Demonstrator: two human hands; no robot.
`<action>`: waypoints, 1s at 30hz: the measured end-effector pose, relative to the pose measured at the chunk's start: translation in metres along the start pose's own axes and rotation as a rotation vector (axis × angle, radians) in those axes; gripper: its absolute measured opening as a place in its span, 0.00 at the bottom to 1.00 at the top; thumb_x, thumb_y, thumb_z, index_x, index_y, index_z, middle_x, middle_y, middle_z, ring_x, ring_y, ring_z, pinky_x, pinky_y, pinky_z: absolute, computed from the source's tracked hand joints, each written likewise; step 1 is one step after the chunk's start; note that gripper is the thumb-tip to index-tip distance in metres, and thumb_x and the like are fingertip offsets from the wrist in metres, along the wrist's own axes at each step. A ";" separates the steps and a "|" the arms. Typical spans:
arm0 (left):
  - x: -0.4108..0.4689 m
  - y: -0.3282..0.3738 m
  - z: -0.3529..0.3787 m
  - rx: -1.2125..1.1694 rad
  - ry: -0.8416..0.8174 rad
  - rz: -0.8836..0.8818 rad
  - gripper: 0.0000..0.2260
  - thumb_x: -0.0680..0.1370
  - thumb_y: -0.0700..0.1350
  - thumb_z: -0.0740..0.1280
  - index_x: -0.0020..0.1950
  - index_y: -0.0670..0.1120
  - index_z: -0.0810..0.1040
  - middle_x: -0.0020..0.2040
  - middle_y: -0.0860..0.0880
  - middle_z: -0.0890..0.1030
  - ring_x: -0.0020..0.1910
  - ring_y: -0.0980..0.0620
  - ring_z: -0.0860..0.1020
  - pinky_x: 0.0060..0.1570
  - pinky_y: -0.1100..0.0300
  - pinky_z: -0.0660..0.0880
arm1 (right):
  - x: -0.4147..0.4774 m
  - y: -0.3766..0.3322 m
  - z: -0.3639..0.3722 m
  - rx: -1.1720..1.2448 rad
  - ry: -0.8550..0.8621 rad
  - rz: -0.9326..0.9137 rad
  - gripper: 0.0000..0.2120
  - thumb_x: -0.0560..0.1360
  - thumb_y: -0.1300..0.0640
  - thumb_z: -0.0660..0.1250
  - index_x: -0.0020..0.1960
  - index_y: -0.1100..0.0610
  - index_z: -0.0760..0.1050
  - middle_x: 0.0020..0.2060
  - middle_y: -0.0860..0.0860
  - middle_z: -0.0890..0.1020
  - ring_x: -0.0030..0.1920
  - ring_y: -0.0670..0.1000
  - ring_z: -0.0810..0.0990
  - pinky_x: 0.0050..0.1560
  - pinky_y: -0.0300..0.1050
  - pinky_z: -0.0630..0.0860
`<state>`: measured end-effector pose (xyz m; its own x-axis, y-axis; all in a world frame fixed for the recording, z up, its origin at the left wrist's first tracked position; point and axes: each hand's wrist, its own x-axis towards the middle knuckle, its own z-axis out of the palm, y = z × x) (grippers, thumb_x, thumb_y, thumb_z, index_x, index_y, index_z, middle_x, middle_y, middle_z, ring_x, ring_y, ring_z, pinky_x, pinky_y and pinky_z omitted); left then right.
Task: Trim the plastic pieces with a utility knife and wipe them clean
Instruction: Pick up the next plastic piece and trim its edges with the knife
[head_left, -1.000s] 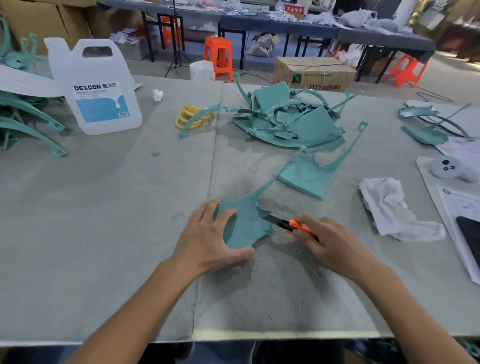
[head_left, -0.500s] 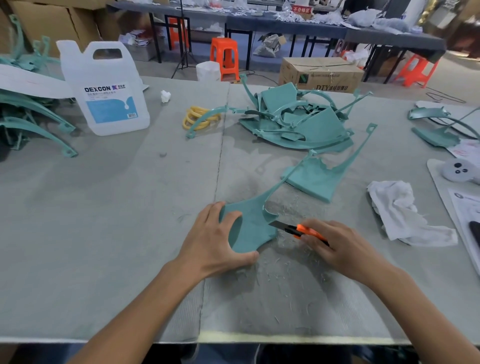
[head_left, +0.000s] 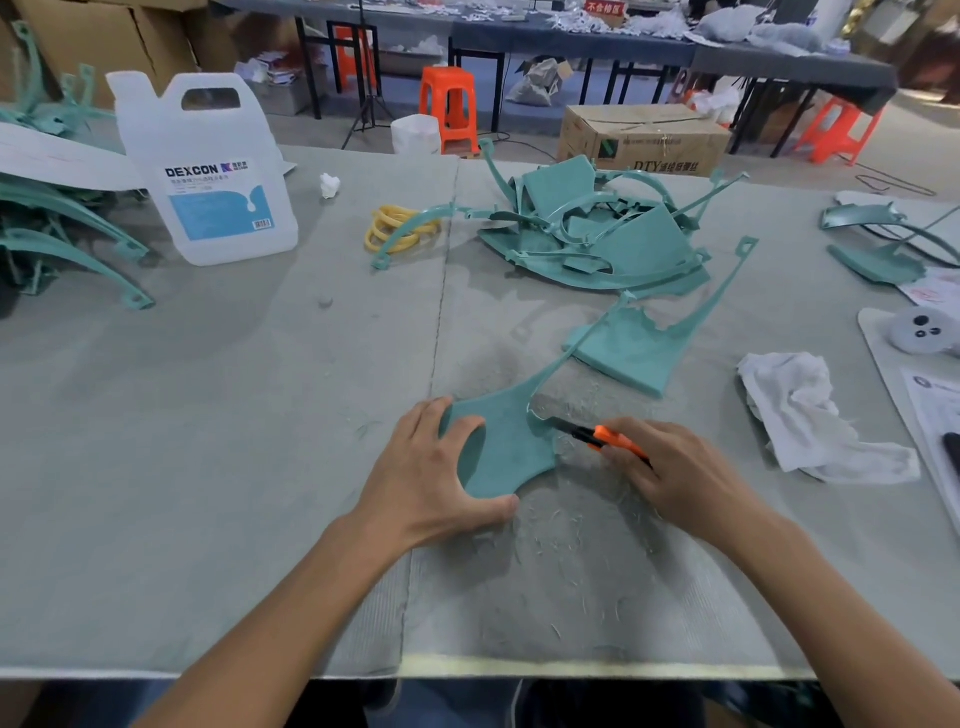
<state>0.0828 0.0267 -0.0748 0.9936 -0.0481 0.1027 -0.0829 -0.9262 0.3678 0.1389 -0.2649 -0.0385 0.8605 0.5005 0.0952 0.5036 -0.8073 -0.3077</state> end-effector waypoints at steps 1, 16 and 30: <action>0.000 0.001 0.000 -0.003 -0.001 -0.001 0.44 0.61 0.80 0.61 0.71 0.59 0.62 0.77 0.48 0.60 0.76 0.48 0.57 0.72 0.50 0.61 | 0.000 0.001 0.000 -0.001 0.004 0.002 0.11 0.83 0.45 0.60 0.62 0.46 0.75 0.42 0.43 0.79 0.43 0.49 0.75 0.41 0.47 0.69; 0.000 0.001 0.001 -0.014 0.001 -0.002 0.44 0.61 0.79 0.62 0.72 0.58 0.64 0.77 0.47 0.60 0.76 0.47 0.57 0.73 0.50 0.61 | -0.007 -0.003 0.000 0.009 0.024 0.049 0.12 0.82 0.42 0.58 0.62 0.44 0.74 0.41 0.44 0.80 0.40 0.50 0.78 0.42 0.52 0.77; 0.001 -0.009 -0.013 0.106 -0.298 0.014 0.61 0.54 0.88 0.52 0.81 0.60 0.44 0.81 0.52 0.42 0.80 0.51 0.40 0.77 0.50 0.44 | -0.016 -0.011 0.002 0.068 -0.007 0.048 0.14 0.81 0.38 0.56 0.60 0.40 0.74 0.42 0.40 0.79 0.41 0.46 0.78 0.42 0.47 0.75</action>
<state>0.0836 0.0393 -0.0661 0.9726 -0.1544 -0.1740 -0.1040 -0.9576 0.2686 0.1193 -0.2630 -0.0385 0.8828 0.4640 0.0726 0.4553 -0.8075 -0.3750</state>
